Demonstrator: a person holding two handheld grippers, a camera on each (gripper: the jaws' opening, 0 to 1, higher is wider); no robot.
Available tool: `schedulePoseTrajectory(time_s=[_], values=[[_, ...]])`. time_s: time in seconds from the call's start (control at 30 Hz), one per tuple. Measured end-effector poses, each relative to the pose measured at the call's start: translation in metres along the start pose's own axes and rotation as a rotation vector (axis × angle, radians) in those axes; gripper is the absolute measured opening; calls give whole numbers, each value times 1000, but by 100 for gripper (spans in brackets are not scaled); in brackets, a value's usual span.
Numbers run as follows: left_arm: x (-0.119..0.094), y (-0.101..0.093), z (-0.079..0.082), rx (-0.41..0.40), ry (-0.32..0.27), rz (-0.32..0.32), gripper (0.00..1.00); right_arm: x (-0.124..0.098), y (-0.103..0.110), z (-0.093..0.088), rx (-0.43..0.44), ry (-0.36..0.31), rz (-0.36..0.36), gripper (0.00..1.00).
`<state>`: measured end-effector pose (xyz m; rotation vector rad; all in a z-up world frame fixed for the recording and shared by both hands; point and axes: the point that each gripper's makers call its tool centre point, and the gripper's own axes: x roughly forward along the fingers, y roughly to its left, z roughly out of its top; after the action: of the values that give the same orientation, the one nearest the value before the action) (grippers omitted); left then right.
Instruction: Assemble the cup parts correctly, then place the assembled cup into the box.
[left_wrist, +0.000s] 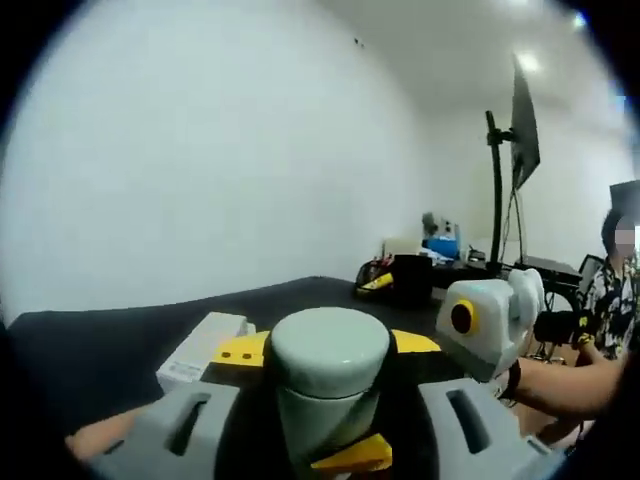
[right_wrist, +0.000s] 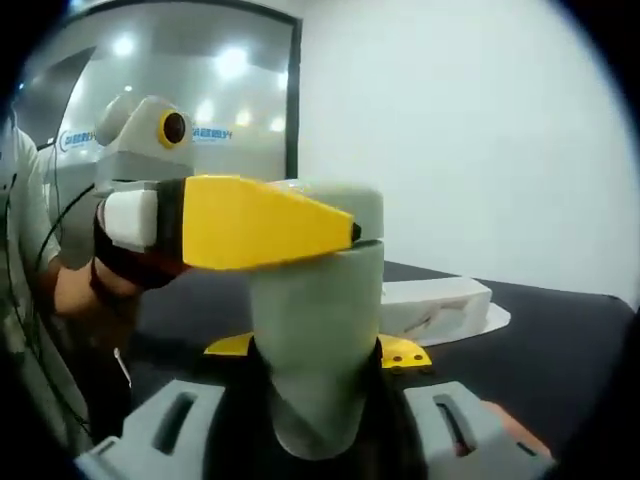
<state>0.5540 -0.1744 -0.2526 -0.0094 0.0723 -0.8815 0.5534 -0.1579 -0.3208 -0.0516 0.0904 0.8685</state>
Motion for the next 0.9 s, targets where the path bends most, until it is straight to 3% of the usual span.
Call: schedulePoseTrajectory(time_s=[0.07,0.1,0.27,0.43,0.63,0.73,0.9], values=[[1,-2,0,16,7,-94,39,0,0,0,2,-4,1,41],[1,-1,-1,-15,18,-128,39,0,-1,0,2,-5,0,41],[3,-4,-1,11,29,-397,38,0,0,0,8,-8,6,41],[6,-7,-2,-10,41,-582,38,0,0,0,9,-4,4,41],[9,-11,-3,-18,53,-614,38,-2,-2,0,24,-7,5,41],[7,-10,-4,-27,42,-558,40,-2,-1,0,20,-5,6,41],[-2,-8,-1,-59,8,-479,67,-2,-1,0,14,-3,5,41]])
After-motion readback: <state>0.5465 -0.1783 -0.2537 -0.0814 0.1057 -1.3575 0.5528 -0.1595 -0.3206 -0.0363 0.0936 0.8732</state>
